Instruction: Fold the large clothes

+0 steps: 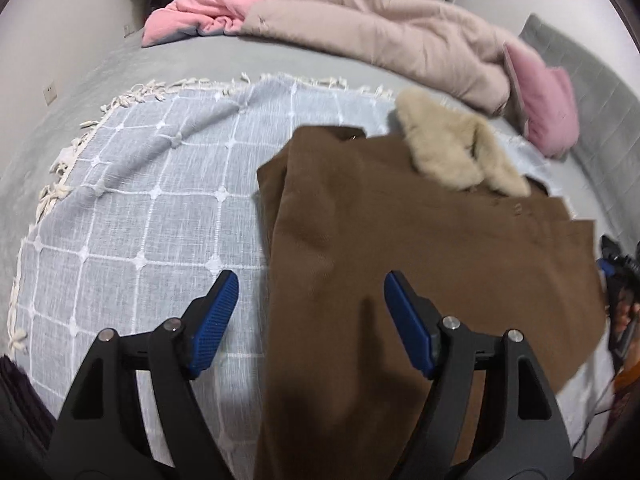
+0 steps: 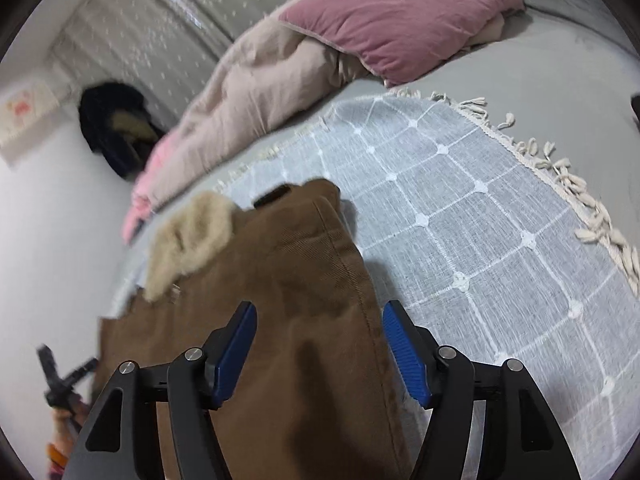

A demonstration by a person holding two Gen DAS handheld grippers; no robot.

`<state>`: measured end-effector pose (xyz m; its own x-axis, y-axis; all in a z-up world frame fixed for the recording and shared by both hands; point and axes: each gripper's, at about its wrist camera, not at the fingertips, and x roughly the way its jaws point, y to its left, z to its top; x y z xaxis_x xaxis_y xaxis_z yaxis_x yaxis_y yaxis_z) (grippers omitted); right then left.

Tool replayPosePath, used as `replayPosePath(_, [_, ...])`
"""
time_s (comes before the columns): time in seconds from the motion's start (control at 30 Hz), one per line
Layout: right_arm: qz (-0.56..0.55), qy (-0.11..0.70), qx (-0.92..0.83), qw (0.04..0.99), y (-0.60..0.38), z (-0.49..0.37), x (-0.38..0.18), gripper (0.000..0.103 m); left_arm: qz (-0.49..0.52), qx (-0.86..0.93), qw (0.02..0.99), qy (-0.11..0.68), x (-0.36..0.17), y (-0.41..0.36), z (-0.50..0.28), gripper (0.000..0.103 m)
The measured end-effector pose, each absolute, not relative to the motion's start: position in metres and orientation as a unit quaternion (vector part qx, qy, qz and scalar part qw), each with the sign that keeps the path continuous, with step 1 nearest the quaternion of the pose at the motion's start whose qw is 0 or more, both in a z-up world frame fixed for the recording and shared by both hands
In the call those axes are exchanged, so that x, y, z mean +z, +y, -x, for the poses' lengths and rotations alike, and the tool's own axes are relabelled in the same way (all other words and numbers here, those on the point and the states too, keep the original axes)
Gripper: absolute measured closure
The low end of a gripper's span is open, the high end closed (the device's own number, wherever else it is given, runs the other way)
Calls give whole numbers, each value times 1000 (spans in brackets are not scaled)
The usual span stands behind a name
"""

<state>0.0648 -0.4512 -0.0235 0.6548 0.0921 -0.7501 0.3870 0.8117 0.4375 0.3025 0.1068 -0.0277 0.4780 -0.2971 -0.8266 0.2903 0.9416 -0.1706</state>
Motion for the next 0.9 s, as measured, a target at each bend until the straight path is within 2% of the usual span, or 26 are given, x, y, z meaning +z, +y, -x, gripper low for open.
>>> replayPosePath(0.07, [-269, 424, -103, 859, -447, -76, -34, 36, -1, -169, 861, 480, -31, 101, -308, 36])
replayPosePath(0.13, [-242, 430, -121, 861, -440, -89, -41, 40, -2, -169, 863, 476, -29, 94, -314, 55])
replayPosePath(0.17, [-235, 426, -122, 865, -437, -92, -41, 59, -4, -169, 864, 474, -27, 91, -315, 75])
replayPosePath(0.2, [-227, 422, -121, 869, -432, -95, -40, 72, -14, -169, 869, 465, -23, 87, -316, 94])
replayPosePath(0.23, [-219, 417, -113, 875, -425, -98, -36, 89, -26, -162, 875, 455, -18, 84, -316, 99])
replayPosePath(0.43, [-105, 335, -135, 927, -390, -106, 24, 93, -24, -128, 938, 322, 55, 75, -313, 100])
replayPosePath(0.63, [-37, 243, -177, 953, -380, -153, 79, 93, -32, -86, 966, 240, 89, 60, -346, 100])
replayPosePath(0.77, [-45, 210, -204, 955, -393, -203, 84, 93, -33, -54, 971, 229, 79, 59, -397, 100])
replayPosePath(0.9, [-67, 261, -216, 939, -408, -259, 42, 92, -60, -15, 958, 278, 23, 48, -443, 100])
